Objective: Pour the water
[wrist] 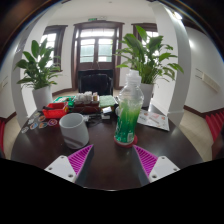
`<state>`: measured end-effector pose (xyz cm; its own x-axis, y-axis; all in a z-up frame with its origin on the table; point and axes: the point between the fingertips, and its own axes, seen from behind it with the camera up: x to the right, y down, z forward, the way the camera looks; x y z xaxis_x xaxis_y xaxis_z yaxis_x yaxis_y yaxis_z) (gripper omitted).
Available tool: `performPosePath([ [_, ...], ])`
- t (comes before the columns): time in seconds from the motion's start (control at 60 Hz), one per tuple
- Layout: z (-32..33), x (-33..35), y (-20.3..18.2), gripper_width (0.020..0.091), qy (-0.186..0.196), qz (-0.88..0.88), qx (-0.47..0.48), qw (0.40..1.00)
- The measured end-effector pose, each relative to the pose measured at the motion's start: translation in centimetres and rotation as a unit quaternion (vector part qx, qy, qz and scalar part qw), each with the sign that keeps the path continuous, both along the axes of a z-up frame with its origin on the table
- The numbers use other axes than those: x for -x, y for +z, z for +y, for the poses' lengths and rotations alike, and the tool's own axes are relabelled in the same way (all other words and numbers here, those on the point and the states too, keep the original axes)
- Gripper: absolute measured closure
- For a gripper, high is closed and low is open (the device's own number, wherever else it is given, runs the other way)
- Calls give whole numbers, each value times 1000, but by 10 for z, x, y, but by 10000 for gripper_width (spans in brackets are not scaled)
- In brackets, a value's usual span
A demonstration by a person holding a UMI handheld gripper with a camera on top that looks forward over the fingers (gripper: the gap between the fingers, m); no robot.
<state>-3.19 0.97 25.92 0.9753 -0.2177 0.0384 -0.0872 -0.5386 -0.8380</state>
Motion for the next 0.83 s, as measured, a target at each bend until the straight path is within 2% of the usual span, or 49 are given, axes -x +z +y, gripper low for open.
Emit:
performPosePath([
  [0.15, -44, 42, 45, 325, 36, 4, -17, 999],
  [0.283, -66, 72, 92, 327, 53, 21, -56, 997],
  [0.483, -84, 96, 137, 326, 69, 9, -82, 994],
  [0.683, -91, 100, 155, 327, 71, 2, -92, 993],
  [0.833, -87, 98, 155, 328, 63, 7, -95, 993],
])
